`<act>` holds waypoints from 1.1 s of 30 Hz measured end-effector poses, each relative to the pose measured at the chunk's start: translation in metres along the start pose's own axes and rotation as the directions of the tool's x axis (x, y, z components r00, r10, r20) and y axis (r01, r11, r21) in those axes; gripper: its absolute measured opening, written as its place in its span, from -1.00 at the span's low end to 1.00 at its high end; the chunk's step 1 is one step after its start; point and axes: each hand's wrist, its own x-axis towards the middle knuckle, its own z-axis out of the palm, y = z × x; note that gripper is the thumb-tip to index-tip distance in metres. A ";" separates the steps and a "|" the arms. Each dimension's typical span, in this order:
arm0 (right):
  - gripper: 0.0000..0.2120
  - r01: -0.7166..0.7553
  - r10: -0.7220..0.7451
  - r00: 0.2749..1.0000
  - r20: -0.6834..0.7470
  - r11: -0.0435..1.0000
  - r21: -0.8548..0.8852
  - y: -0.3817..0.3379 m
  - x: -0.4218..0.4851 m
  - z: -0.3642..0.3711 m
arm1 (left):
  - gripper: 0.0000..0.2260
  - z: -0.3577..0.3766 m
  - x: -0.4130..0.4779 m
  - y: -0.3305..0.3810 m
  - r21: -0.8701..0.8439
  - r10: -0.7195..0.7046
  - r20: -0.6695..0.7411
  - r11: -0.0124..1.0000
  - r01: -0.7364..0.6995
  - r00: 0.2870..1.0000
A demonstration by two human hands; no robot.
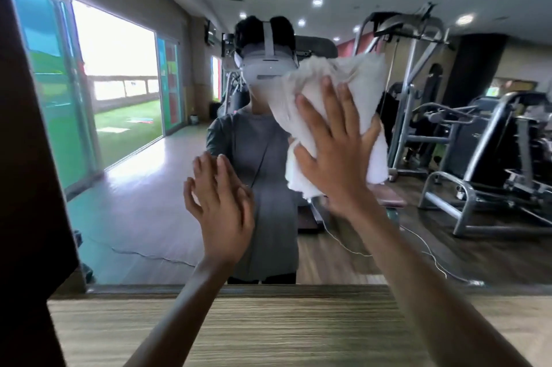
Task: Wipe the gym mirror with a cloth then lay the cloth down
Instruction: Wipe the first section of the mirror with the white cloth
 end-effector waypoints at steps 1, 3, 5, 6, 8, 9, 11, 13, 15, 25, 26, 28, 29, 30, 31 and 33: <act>-0.32 -0.064 0.064 0.998 -0.012 0.998 0.019 -0.010 0.007 0.000 | -0.47 0.004 0.000 0.007 -0.012 0.021 0.000 1.000 -0.021 1.000; -0.31 -0.054 0.054 0.999 0.001 0.998 0.035 -0.029 0.004 0.002 | -0.46 0.010 0.000 0.018 -0.034 0.027 0.003 0.999 -0.027 1.000; -0.33 0.115 -0.116 0.993 0.026 0.993 0.028 -0.029 -0.015 0.004 | -0.48 0.015 -0.002 0.025 -0.048 0.031 0.001 0.998 -0.031 1.000; -0.34 0.221 -0.222 0.974 0.043 0.975 0.015 -0.020 -0.028 0.004 | -0.49 0.018 -0.002 0.026 -0.049 0.038 -0.007 0.998 -0.038 0.999; -0.34 0.367 -0.364 0.928 0.078 0.930 -0.030 0.008 -0.055 0.004 | -0.50 0.021 -0.002 0.026 -0.049 0.037 -0.026 0.998 -0.038 0.999; -0.33 0.396 -0.391 0.916 0.093 0.917 -0.046 0.025 -0.067 0.003 | -0.49 0.021 -0.003 0.027 -0.050 0.031 -0.030 0.998 -0.032 0.999; -0.28 0.358 -0.348 0.929 0.125 0.932 -0.063 0.059 -0.080 -0.002 | -0.48 0.022 -0.004 0.031 -0.047 0.058 -0.014 0.997 -0.059 0.998; -0.28 0.171 -0.164 0.981 0.104 0.983 -0.069 0.079 -0.070 -0.005 | -0.49 0.025 -0.005 0.039 -0.045 0.123 0.021 0.992 -0.122 0.992; -0.32 -0.135 0.136 0.990 0.026 0.991 -0.015 0.070 -0.047 -0.005 | -0.49 0.030 -0.005 0.052 -0.070 0.119 0.030 0.991 -0.117 0.992; -0.26 0.361 -0.355 0.929 0.100 0.931 -0.050 0.116 -0.104 -0.003 | -0.49 0.047 -0.014 0.086 -0.074 0.061 0.034 0.996 -0.058 0.998; -0.26 0.344 -0.336 0.933 0.128 0.938 -0.044 0.136 -0.112 -0.007 | -0.49 0.048 -0.015 0.091 -0.062 0.068 0.047 0.996 -0.065 0.997; -0.30 0.184 -0.178 0.973 0.144 0.983 -0.023 0.169 -0.110 -0.013 | -0.50 0.051 -0.019 0.105 -0.050 0.097 0.077 0.994 -0.094 0.992; -0.33 0.031 -0.029 0.993 0.117 0.999 -0.011 0.176 -0.099 -0.015 | -0.51 0.054 -0.020 0.112 -0.050 0.112 0.085 0.993 -0.108 0.990; -0.34 -0.135 0.134 0.987 0.084 0.991 0.011 0.173 -0.084 -0.015 | -0.51 0.057 -0.020 0.119 -0.052 0.119 0.089 0.992 -0.114 0.989; -0.35 -0.269 0.267 0.962 0.059 0.962 0.042 0.166 -0.069 -0.015 | -0.51 0.061 -0.020 0.130 -0.053 0.121 0.088 0.992 -0.117 0.989; -0.32 -0.337 0.336 0.941 0.032 0.937 0.090 0.143 -0.049 -0.013 | -0.52 0.071 -0.022 0.150 -0.051 0.137 0.085 0.990 -0.133 0.987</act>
